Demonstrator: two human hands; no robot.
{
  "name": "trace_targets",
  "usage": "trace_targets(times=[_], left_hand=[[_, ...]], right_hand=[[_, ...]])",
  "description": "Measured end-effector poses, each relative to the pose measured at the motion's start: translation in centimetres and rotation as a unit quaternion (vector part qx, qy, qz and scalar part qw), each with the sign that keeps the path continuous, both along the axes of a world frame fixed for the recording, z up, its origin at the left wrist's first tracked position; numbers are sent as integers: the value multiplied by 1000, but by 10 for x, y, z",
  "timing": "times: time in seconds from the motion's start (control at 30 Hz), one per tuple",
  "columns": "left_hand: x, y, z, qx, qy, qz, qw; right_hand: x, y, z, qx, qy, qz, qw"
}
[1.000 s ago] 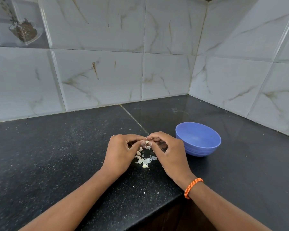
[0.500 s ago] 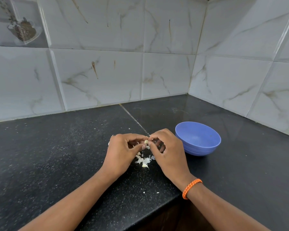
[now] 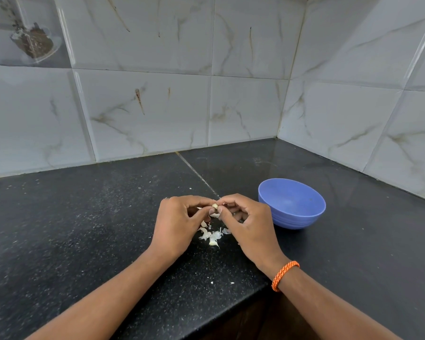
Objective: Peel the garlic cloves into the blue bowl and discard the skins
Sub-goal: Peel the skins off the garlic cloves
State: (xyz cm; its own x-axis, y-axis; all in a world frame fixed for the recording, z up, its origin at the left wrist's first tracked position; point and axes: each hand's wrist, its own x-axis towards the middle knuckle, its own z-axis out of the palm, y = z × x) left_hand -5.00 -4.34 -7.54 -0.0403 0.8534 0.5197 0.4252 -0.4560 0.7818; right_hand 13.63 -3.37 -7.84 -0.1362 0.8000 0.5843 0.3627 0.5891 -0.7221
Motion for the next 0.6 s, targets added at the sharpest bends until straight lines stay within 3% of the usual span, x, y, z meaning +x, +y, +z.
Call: trace_targets(times=[0.6], left_hand=[[4,-2,0,13,9,-9,1000]], right_hand=[[-5,1,2,-4,10,-4,1000]])
